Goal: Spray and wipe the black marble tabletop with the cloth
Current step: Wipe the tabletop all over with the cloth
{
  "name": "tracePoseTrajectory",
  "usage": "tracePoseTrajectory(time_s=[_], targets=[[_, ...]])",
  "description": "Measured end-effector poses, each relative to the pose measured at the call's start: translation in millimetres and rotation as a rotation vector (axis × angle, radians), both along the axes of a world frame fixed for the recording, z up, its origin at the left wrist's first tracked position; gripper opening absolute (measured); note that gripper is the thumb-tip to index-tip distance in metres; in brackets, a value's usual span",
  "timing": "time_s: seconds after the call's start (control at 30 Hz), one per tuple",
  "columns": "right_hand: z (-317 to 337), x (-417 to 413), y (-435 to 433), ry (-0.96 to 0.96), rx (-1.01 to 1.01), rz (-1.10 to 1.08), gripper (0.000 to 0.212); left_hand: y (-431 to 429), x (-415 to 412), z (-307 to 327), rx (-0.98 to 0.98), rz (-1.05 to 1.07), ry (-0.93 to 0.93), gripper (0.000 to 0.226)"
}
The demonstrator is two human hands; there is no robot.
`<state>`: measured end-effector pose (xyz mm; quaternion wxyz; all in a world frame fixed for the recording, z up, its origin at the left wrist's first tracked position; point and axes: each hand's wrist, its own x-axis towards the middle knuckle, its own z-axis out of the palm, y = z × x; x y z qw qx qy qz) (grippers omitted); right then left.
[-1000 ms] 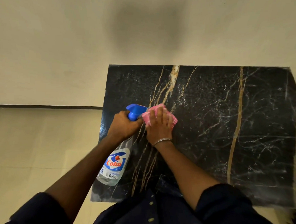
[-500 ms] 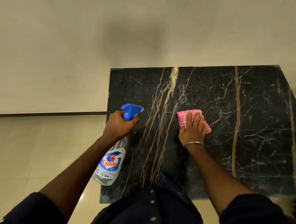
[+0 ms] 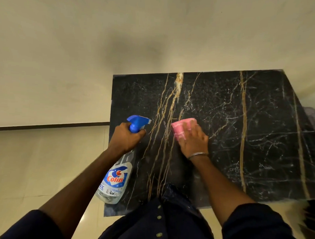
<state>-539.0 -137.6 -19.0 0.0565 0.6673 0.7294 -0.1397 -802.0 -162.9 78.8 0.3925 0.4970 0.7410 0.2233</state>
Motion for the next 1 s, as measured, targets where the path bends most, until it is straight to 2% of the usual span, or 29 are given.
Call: tracePoseTrajectory(time_s=[0.13,0.3,0.37,0.47,0.6,0.67,0.77,0.9,0.93,1.0], targets=[[0,28,9,-0.041,-0.010,-0.186,0.070,-3,-3,5,0.028,0.011,0.001,0.026],[2,-35,7,0.026,-0.051,-0.425,0.073,-12,-3,6,0.044,0.016,0.007,0.019],[5,-65,-1,0.043,-0.078,-0.294,0.073,-16,-2,4,0.035,0.020,0.006,0.020],[7,-87,-18,0.036,-0.073,0.060,0.067,-17,0,2,0.037,0.051,0.033,0.023],[-2,-46,-12,0.052,0.042,0.322,0.062,-16,2,-1,0.032,0.044,0.033,0.028],[-10,-16,-7,0.016,0.071,0.236,0.064,-15,2,-1,0.031,0.034,0.027,0.029],[-12,8,-3,0.014,0.105,-0.087,0.068,-14,2,-1,0.037,0.026,0.028,0.028],[-2,-31,2,0.045,0.070,-0.418,0.069,-17,3,1,0.031,0.020,0.046,0.024],[3,-47,1,0.047,0.054,-0.455,0.070,-19,4,0,0.030,0.024,0.046,0.024],[10,-77,-6,0.043,0.028,-0.342,0.069,-22,4,-1,0.025,0.030,0.039,0.024]])
